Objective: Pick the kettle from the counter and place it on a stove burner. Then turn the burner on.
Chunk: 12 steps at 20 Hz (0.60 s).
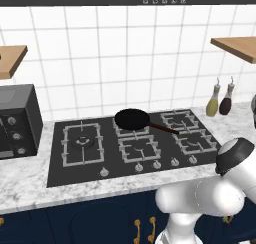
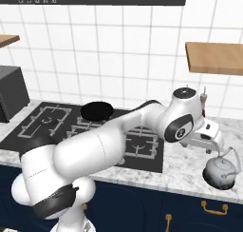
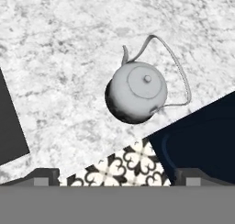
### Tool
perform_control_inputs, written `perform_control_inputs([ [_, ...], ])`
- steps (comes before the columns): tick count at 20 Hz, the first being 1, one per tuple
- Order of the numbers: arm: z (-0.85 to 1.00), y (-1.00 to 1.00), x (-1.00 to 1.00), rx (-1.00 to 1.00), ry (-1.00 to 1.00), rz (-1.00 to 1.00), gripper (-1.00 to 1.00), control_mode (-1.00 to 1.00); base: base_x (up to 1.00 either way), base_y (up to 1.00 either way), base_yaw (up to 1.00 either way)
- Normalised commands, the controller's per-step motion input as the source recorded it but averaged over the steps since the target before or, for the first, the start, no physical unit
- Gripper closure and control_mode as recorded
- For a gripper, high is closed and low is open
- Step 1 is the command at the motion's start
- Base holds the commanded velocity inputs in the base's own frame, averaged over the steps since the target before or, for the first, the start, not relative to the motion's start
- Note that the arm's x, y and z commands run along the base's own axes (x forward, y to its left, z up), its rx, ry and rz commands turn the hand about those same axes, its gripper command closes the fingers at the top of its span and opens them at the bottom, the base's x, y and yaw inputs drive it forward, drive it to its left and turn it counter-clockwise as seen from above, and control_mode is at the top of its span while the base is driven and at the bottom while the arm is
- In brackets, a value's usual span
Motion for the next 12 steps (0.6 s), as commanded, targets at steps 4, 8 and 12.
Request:
perform_control_inputs([
  [4, 0.11, -0.66, 0.01, 0.03, 0.0, 0.0, -1.0, -1.0, 0.0, 0.0, 0.0],
  [8, -0.29, -0.53, 0.12, 0.01, 0.02, 0.0, -1.0, -1.0, 0.0, 0.0, 0.0],
  [12, -0.42, -0.28, 0.14, 0.0, 0.0, 0.0, -1.0, -1.0, 0.0, 0.0, 0.0],
])
